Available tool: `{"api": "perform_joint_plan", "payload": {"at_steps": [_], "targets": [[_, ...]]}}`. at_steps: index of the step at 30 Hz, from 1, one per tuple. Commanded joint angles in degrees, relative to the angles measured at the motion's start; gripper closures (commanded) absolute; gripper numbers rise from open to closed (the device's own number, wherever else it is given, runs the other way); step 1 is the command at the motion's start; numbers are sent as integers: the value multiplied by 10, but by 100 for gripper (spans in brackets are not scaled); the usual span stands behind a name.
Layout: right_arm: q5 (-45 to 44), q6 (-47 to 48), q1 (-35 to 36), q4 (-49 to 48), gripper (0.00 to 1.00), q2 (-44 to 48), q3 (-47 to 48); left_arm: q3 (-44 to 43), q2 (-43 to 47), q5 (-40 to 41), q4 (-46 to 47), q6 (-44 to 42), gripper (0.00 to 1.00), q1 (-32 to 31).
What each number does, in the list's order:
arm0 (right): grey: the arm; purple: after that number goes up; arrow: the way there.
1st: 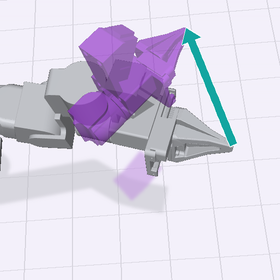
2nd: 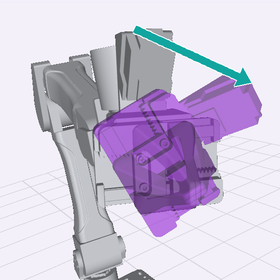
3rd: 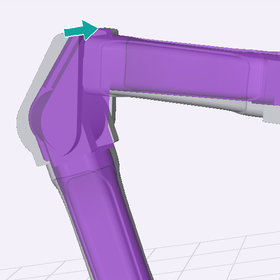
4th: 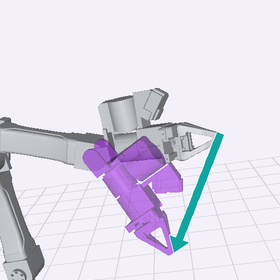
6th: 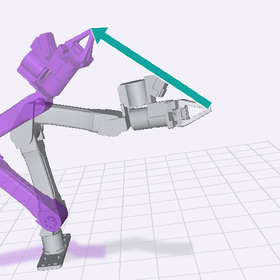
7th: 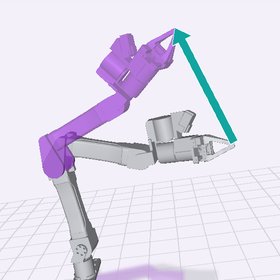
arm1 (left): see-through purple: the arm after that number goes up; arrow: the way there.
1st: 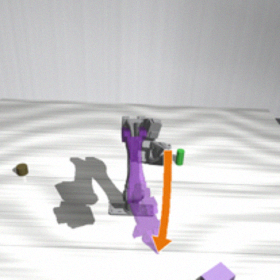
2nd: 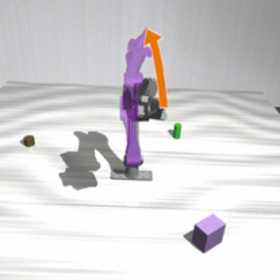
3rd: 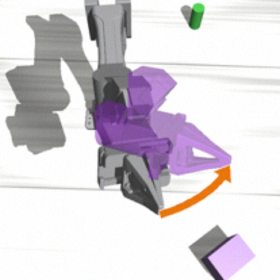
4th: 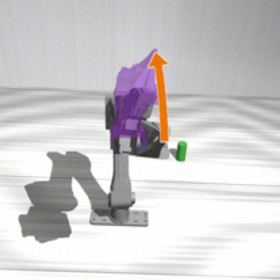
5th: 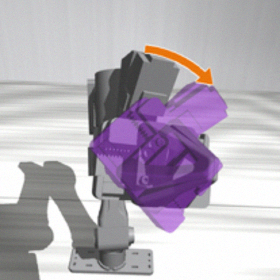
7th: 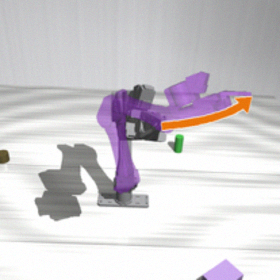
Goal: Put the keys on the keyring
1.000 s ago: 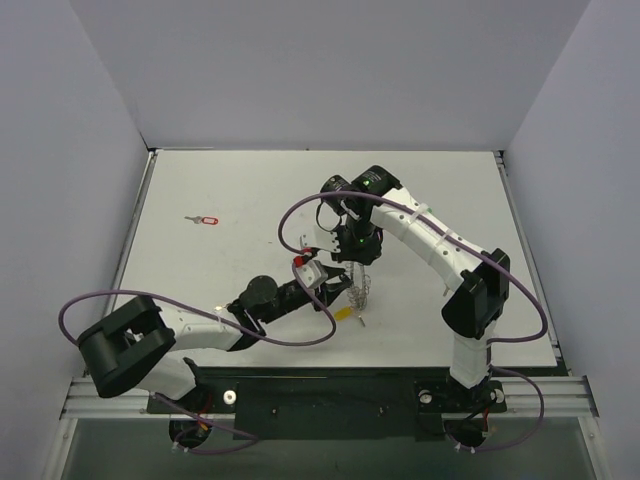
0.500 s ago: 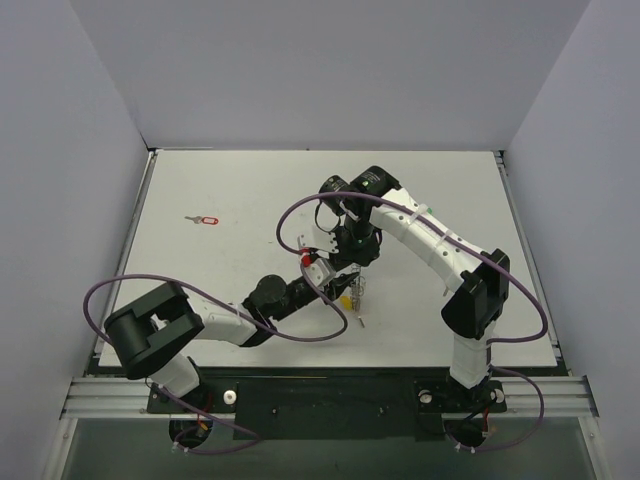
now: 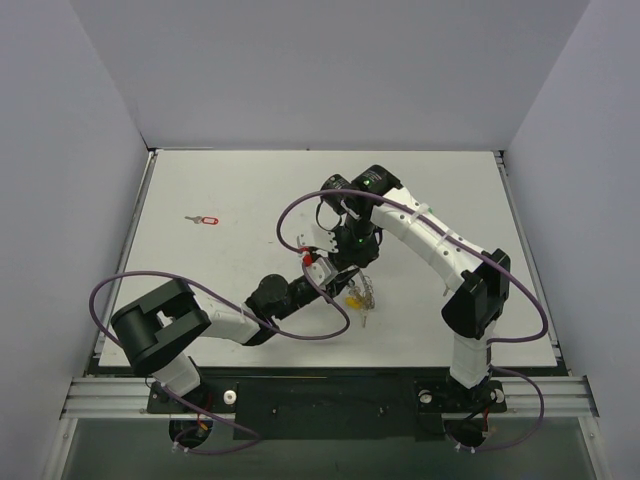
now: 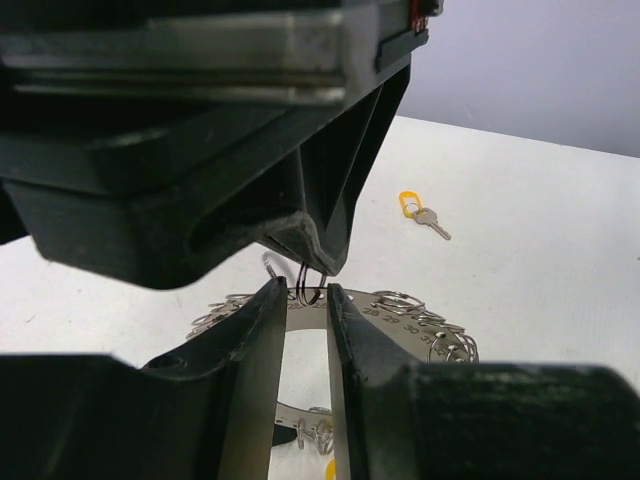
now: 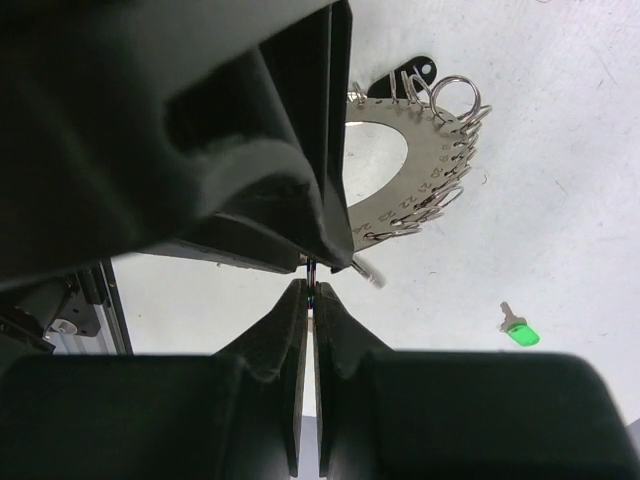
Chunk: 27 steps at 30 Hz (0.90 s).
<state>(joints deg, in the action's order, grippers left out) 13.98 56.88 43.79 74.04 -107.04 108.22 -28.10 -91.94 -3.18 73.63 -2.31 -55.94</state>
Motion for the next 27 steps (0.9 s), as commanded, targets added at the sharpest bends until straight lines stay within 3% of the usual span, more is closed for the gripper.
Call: {"api": "perform_joint_plan", "payload": {"at_steps": [1, 6, 7, 17, 19, 24, 27], "targets": [[14, 4, -5, 159, 100, 11, 15, -20, 6, -19, 63, -4, 70, 0], [14, 4, -6, 158, 100, 10, 16, -26, 8, -34, 49, -2, 91, 0], [15, 4, -6, 158, 100, 11, 16, -26, 9, -35, 48, -3, 100, 0], [45, 1, -22, 147, 100, 19, 15, -11, 31, -24, 61, 20, 100, 0], [57, -7, -34, 132, 95, 25, 12, 0, 40, -15, 71, 41, 100, 0], [112, -13, -71, 110, 68, 39, 12, 23, 62, 1, 79, 67, 100, 0], [157, -6, -99, 98, 64, 52, 1, 37, 69, 15, 104, 92, 100, 4]]}}
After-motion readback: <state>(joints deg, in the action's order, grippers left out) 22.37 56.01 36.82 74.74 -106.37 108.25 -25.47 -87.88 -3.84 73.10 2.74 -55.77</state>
